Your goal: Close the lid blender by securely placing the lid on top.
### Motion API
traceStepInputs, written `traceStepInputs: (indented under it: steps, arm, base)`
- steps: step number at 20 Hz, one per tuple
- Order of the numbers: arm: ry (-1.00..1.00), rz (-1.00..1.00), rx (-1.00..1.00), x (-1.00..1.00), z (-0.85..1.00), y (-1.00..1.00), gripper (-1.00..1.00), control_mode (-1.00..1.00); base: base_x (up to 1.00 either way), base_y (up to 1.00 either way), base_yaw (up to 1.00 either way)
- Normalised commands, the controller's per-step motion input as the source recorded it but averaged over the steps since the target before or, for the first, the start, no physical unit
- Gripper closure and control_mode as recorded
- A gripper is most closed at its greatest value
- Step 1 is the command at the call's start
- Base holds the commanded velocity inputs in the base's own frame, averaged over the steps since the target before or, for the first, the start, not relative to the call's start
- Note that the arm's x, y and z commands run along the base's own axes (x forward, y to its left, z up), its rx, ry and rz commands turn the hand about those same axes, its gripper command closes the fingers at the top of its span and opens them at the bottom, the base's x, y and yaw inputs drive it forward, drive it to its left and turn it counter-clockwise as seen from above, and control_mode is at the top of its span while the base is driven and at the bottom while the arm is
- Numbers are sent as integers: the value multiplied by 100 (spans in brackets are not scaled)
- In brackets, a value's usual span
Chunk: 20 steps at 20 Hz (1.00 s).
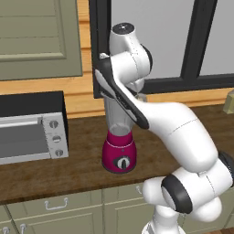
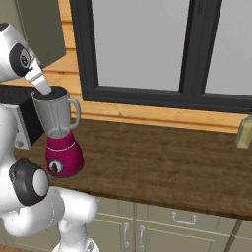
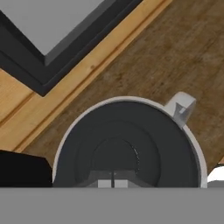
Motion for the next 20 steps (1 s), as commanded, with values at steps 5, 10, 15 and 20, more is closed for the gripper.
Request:
traceStepInputs:
  steps: [5, 10, 15, 20]
  arm:
    - [-3, 0, 1, 0, 0, -2, 100, -100]
    - [-21, 0, 0, -75, 26, 0, 100, -100]
    - [-43, 0, 13, -100, 11, -28, 100, -100]
    - [-40, 0, 17, -100, 0, -48, 100, -100]
  base:
    - [0, 0, 0]
    - [0, 0, 0]
    - [0, 0, 0]
    - [0, 0, 0]
